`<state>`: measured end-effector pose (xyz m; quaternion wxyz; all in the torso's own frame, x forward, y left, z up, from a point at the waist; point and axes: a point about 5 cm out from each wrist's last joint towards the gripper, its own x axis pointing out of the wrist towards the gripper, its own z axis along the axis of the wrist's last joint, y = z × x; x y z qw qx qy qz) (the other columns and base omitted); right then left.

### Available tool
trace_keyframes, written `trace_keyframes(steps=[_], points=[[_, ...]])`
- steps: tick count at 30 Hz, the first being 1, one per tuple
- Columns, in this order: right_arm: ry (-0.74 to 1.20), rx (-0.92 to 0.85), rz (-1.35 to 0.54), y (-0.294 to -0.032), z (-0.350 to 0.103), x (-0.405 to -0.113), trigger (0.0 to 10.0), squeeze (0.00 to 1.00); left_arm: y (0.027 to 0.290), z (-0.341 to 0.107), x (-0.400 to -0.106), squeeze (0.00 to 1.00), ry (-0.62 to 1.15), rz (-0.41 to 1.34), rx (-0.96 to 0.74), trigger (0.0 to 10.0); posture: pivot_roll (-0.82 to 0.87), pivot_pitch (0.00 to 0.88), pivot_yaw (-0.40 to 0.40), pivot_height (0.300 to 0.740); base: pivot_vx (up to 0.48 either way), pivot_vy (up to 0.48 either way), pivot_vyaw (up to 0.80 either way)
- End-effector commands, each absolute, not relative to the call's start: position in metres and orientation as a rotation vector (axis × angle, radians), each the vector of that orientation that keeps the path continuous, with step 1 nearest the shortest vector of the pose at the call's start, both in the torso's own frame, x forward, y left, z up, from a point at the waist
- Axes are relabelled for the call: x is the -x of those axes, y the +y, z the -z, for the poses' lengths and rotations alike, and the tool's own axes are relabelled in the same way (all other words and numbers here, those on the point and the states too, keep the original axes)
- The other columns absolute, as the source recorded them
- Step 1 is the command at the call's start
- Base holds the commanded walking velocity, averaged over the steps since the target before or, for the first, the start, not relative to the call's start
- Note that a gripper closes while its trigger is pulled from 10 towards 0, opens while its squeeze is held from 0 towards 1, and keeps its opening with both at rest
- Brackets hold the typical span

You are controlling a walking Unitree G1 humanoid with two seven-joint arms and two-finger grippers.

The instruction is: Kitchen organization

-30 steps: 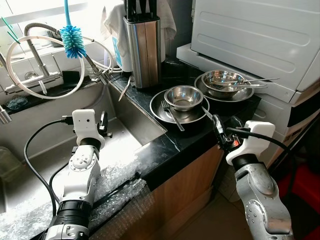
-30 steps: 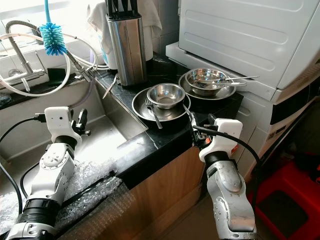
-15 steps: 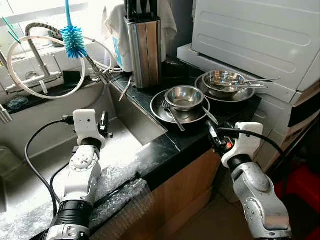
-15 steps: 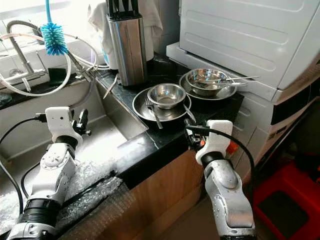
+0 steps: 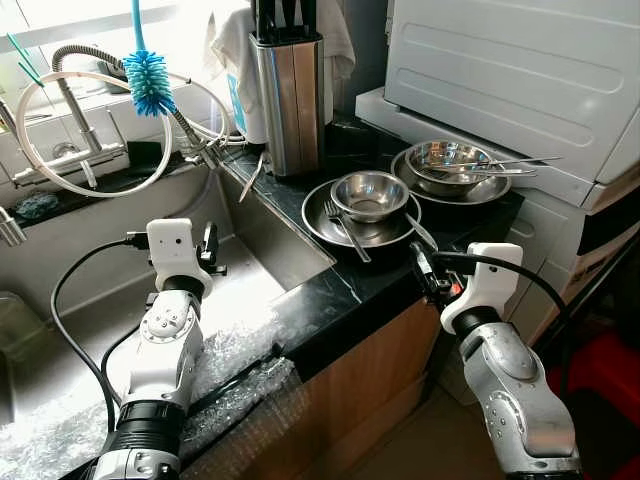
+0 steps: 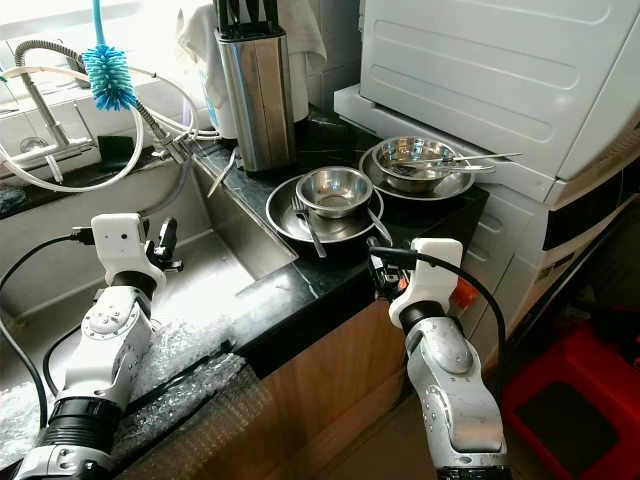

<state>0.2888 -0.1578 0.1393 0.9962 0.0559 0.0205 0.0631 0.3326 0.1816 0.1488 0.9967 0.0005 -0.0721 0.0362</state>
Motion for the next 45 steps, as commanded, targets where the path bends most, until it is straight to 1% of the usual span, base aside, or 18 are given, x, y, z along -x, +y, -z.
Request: trace_keyframes(steps=[1, 25, 38, 39, 40, 41, 45], points=[[0.022, -0.110, -0.122, -0.1575, -0.1429, -0.2904, 0.0, 0.00, 0.1806, -0.1393, -0.3302, 0.00, -0.116, -0.079, 0.000, 10.0, -0.21, 0.000, 0.036, 0.740, 0.000, 0.000, 0.00], [-0.004, -0.115, -0.124, -0.1569, -0.1445, -0.2900, 0.0, 0.00, 0.1798, -0.1382, -0.3303, 0.00, -0.110, -0.079, -0.001, 10.0, -0.21, 0.000, 0.035, 0.740, 0.000, 0.000, 0.00], [-0.012, -0.079, -0.145, -0.1548, -0.1472, -0.2903, 0.0, 0.00, 0.1804, -0.1385, -0.3307, 0.00, -0.112, -0.086, 0.002, 10.0, -0.21, 0.000, 0.031, 0.740, 0.000, 0.000, 0.00], [-0.011, -0.055, -0.145, -0.1547, -0.1473, -0.2905, 8.0, 0.00, 0.1803, -0.1385, -0.3307, 0.00, -0.112, -0.085, 0.002, 10.0, -0.21, 0.000, 0.031, 0.740, 0.000, 0.000, 0.00], [-0.011, -0.055, -0.145, -0.1547, -0.1473, -0.2905, 8.0, 0.00, 0.1803, -0.1385, -0.3307, 0.00, -0.112, -0.085, 0.002, 10.0, -0.21, 0.000, 0.031, 0.740, 0.000, 0.000, 0.00], [-0.014, -0.040, -0.142, -0.1546, -0.1480, -0.2907, 10.0, 0.00, 0.1803, -0.1383, -0.3308, 0.00, -0.112, -0.084, 0.002, 10.0, -0.21, 0.000, 0.031, 0.740, 0.000, 0.000, 0.00], [0.004, 0.114, -0.061, -0.1570, -0.1481, -0.2933, 10.0, 0.00, 0.1793, -0.1370, -0.3307, 0.00, -0.108, -0.080, 0.003, 10.0, -0.21, 0.000, 0.032, 0.740, 0.000, 0.000, 0.00]])
